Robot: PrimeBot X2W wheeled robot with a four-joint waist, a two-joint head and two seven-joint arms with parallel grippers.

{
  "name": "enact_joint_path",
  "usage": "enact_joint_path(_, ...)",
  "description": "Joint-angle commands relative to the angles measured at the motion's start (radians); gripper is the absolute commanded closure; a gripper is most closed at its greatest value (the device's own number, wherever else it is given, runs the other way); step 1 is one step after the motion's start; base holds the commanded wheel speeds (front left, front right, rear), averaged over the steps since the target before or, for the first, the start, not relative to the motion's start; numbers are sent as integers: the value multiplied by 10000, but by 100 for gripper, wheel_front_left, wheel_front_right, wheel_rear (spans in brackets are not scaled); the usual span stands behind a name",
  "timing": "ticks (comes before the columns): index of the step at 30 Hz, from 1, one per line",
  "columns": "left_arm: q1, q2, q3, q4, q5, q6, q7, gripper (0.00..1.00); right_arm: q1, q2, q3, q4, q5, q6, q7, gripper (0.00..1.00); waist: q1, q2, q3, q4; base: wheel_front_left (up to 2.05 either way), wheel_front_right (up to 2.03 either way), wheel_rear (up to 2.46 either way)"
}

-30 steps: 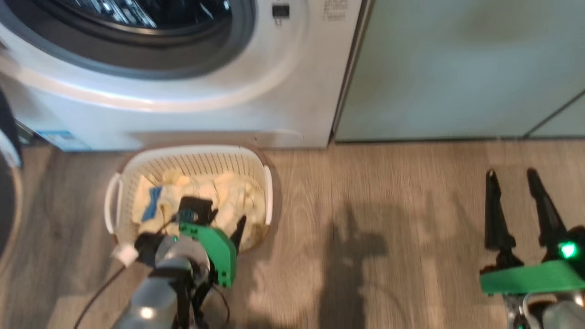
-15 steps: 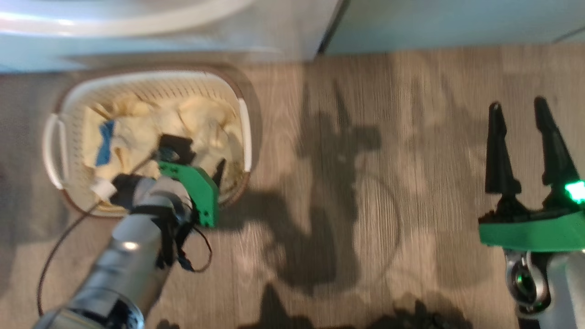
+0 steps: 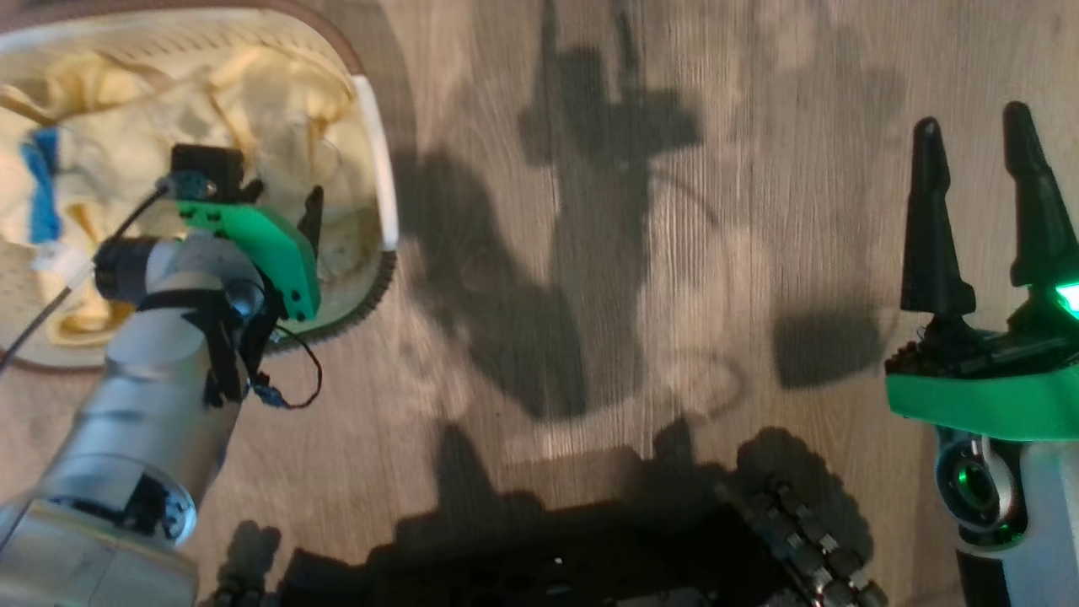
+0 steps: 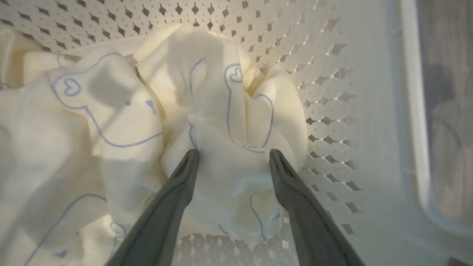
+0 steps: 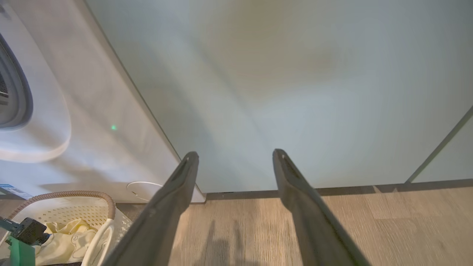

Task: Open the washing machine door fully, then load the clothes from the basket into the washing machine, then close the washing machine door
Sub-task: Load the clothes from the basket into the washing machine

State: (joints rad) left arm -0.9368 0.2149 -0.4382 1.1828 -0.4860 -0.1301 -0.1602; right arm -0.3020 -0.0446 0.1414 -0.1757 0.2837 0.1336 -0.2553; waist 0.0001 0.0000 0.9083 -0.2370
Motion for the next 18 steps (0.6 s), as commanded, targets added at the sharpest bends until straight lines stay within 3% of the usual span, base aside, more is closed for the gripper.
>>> enact_joint_path(1,33,428,24,26,-82,-5,-105,0,186,-56,223,-328,103,-29,-65,0,-1,0,424,-239,0,0,0)
enact_joint_path(15,-615,793,-619,545,-417,-5,126,1,55,-56,499,-556,351,-29,-65,0,-1,0,1236,-703,0,0,0)
enact_joint_path(16,-625,792,-661,562,-444,-5,136,36,51,-56,498,-562,364,-29,-65,0,-1,0,1248,-714,0,0,0)
enact_joint_path(17,-637,795,-708,581,-463,-5,151,64,44,-56,496,-569,376,-29,-65,0,-1,0,1258,-720,0,0,0)
enact_joint_path(18,-653,813,-747,608,-470,-5,144,100,36,-56,493,-573,388,-29,-65,0,-1,0,1263,-723,0,0,0)
